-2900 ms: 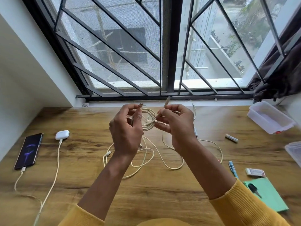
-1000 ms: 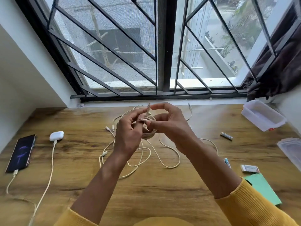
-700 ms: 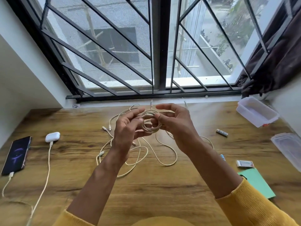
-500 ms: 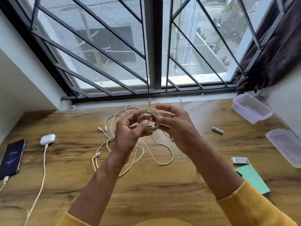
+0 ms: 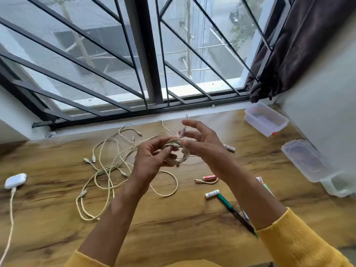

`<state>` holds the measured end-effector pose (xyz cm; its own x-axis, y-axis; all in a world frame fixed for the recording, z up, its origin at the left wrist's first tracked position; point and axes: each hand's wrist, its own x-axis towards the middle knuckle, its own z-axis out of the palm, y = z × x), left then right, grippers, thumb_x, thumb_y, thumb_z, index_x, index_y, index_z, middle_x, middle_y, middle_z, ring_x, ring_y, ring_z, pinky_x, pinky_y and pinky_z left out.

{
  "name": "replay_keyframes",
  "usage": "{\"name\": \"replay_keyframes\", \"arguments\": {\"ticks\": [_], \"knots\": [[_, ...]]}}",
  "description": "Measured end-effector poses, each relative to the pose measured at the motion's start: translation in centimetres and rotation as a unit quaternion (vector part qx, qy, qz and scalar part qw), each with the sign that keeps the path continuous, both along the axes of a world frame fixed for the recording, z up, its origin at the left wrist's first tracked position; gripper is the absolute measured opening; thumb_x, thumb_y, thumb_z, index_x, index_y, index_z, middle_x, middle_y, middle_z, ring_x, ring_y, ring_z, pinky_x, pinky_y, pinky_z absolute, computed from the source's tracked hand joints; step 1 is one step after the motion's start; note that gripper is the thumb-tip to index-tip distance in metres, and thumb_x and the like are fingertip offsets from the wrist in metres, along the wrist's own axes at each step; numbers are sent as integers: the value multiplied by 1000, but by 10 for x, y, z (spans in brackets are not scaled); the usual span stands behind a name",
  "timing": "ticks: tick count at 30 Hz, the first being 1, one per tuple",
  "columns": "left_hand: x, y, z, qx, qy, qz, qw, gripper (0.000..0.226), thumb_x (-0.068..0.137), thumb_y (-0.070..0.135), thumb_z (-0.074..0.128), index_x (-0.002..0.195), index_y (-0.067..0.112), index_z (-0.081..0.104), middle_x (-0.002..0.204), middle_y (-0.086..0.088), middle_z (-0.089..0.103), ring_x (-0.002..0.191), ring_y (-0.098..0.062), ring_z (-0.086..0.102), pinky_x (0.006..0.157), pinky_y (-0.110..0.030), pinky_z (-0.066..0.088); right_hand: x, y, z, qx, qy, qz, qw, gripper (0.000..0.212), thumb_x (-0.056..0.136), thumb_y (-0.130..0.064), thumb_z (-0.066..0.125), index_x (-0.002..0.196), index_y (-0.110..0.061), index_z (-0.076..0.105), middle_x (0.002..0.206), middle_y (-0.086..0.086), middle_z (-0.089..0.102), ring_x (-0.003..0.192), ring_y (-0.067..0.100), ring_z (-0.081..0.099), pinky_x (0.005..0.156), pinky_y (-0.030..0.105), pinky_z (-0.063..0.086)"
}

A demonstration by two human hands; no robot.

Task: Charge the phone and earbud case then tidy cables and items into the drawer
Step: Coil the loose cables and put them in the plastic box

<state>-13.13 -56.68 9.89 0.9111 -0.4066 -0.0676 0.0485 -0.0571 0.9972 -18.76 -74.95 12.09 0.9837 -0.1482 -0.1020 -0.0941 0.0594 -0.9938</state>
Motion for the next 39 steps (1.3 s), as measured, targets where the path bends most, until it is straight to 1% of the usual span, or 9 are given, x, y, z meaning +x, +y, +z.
{"name": "replay_keyframes", "arguments": {"ticks": [5,12,15,19,22,27,30,35,39], "knots": [[2,-40,-9,13,17,-4,1000,27,100,-6,64,117,11,77,103,-20,78,78,-26,78,71,-45,66,-5,-34,-5,-28,12,-21,999,68,96,1,69,155,-17,41,138,-1,67,116,24,71,97,42,61],[17,-90,-10,7,47,-26,999,21,97,-2,70,114,9,77,100,-17,79,79,-26,77,67,-38,65,-13,-94,-13,62,26,-93,993,22,94,-3,73,113,4,68,103,19,77,89,32,76,83,48,63],[23,-113,-7,21,48,-36,998,20,98,-1,69,115,8,76,101,-16,80,79,-27,78,62,-33,63,-9,-113,-21,17,39,-109,993,10,96,-7,72,102,2,71,91,15,76,81,28,75,77,43,64],[33,-147,-10,55,34,-31,997,17,97,2,73,111,10,78,97,-15,80,77,-29,79,62,-37,65,-1,-133,-31,-102,55,-126,985,20,96,-34,76,95,-14,80,87,8,78,86,26,76,74,39,64],[41,-172,-14,83,26,-42,995,16,97,2,73,109,11,79,95,-15,80,78,-30,80,62,-37,65,1,-150,-39,-160,59,-142,975,18,88,-32,84,98,-18,82,85,0,78,79,14,75,60,23,57],[51,-217,-22,78,43,-86,992,18,96,0,74,112,8,78,101,-18,79,81,-32,80,69,-42,67,3,-184,-53,-208,62,-215,952,14,86,-21,84,99,-20,84,85,-7,80,82,6,75,80,37,64],[59,-246,-31,68,46,-98,992,21,97,3,74,116,10,76,109,-14,78,91,-32,80,79,-45,67,4,-211,-59,-193,79,-281,937,18,83,-24,84,101,-19,84,86,-7,80,83,10,75,80,44,64],[76,-299,-50,98,17,-87,991,25,100,14,69,124,10,75,112,-8,78,91,-22,79,86,-46,67,16,-268,-63,-193,112,-374,900,24,78,-32,83,98,-18,84,85,-5,80,75,13,73,76,38,63],[87,-334,-58,165,-41,-94,981,29,98,20,69,126,20,76,121,3,76,101,-14,75,93,-46,64,34,-305,-67,-229,159,-406,870,10,78,-19,79,85,-12,81,77,0,78,78,25,74,78,45,63]]}}
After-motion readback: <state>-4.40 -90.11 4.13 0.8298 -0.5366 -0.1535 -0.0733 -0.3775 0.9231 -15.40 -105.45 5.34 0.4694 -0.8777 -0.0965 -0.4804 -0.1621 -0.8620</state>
